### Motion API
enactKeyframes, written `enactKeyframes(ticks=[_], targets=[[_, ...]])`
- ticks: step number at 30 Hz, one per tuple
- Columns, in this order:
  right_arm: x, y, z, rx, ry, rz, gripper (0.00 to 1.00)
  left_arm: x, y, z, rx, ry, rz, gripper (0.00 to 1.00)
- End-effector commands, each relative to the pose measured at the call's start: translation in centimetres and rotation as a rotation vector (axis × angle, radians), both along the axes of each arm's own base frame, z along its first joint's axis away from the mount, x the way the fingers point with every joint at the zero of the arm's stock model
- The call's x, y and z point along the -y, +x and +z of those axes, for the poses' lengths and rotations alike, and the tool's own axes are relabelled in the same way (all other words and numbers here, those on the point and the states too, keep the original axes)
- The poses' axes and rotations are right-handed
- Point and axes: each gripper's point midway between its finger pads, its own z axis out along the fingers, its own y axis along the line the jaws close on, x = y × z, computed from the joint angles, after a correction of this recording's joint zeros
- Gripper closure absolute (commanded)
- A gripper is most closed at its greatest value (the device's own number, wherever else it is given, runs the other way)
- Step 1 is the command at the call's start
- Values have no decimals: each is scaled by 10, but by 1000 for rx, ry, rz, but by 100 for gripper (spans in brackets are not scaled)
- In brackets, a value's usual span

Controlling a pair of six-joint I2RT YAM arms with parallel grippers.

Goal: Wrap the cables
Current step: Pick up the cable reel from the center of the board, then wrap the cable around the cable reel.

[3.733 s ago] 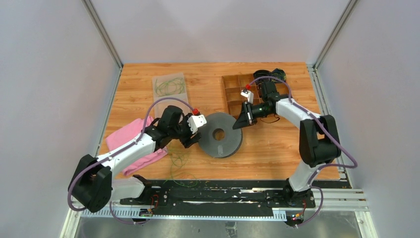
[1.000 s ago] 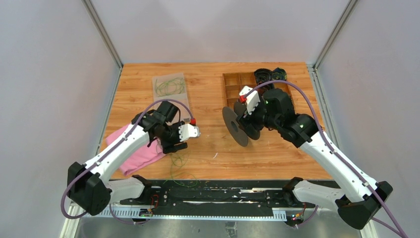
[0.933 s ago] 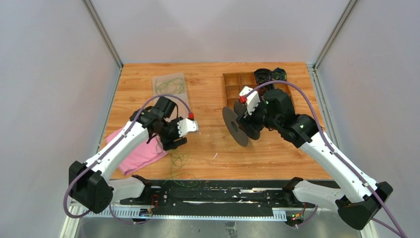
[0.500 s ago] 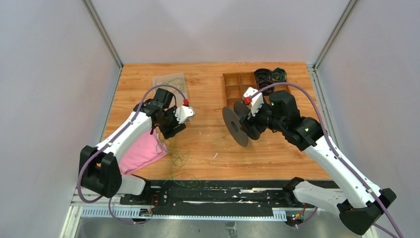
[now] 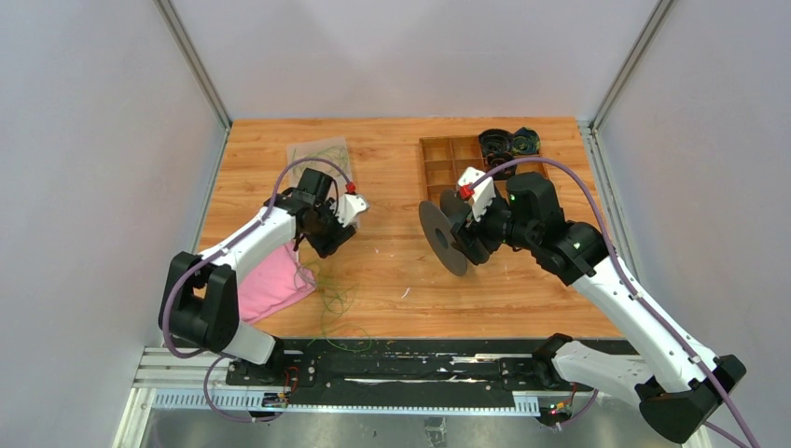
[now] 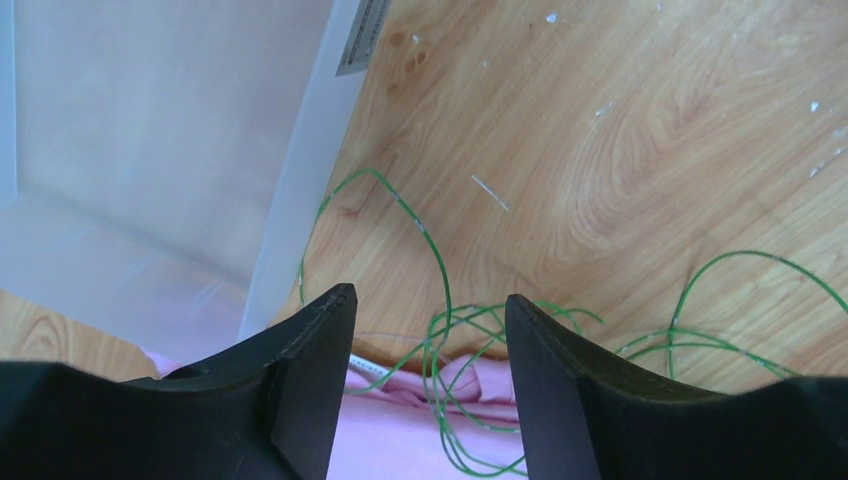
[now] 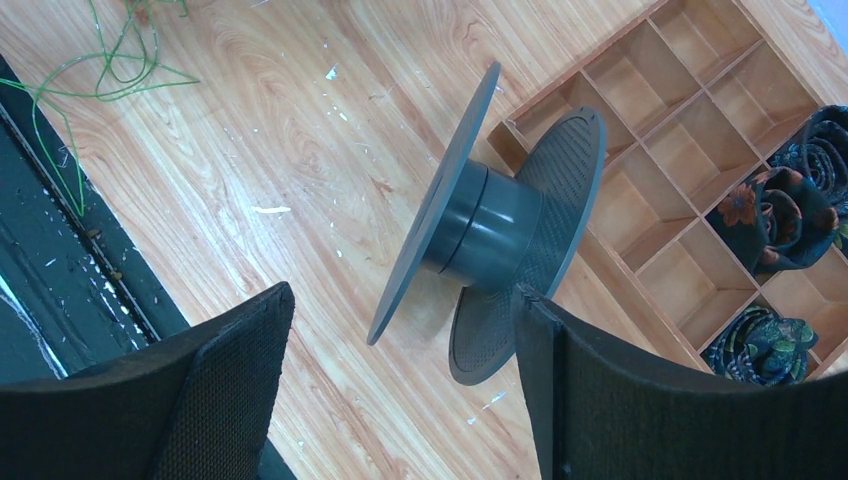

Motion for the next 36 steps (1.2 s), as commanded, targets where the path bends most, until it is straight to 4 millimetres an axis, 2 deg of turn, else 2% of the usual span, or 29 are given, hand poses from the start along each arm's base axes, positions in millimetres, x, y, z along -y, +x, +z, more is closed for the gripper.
enactKeyframes(ticks=[1,4,8,10,12,14,20,26,31,36], targets=[[3,5,1,-5,22,-21,21,12,12,-6,5,-74,61,42],[3,4,0,-10,25,-17,21,11,15,-13,2,-64,82,50],[3,4,-1,-13,26,-18,21,15,13,-18,-24,-84,79,69],[3,5,0,-11,26,-19,21,17,12,-15,-28,-95,81,81],[2,6,2,-7,24,-18,21,21,14,-2,-14,-121,87,88],[0,10,6,6,21,-7,21,27,17,20,27,-168,91,93],[-17,22,30,35,29,57,22,38,25,120,245,-323,97,100],[-49,29,58,14,110,156,22,50,7,214,431,-499,34,100],[-80,36,86,-24,207,210,22,64,-14,269,499,-670,-13,100],[-112,42,87,-141,310,246,22,75,-26,309,533,-830,-13,100]])
